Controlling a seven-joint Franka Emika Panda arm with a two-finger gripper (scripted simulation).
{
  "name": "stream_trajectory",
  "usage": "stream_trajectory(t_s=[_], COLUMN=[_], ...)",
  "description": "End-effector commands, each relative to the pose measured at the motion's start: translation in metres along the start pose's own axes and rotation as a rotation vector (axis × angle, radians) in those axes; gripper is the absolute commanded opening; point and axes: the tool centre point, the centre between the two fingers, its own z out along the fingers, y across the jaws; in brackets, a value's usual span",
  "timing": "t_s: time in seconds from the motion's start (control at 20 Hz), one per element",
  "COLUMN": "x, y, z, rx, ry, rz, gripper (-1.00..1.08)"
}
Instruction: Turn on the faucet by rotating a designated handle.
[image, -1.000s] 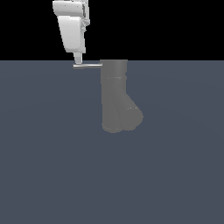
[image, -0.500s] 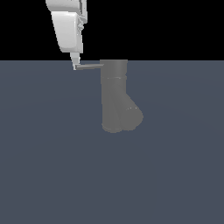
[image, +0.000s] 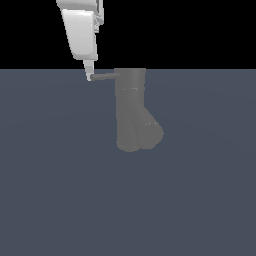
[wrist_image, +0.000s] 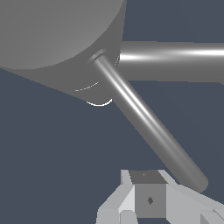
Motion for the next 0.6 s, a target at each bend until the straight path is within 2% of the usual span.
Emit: stream_trajectory(t_s=[0.0,0.55], x=[0.018,0.052], y=[0.010,0.043], z=[0.000,-0.001], rx=[-0.006,-0.009], ry=[0.002,0.002], rz=[0.019,0.024], gripper=[-1.00,-1.00])
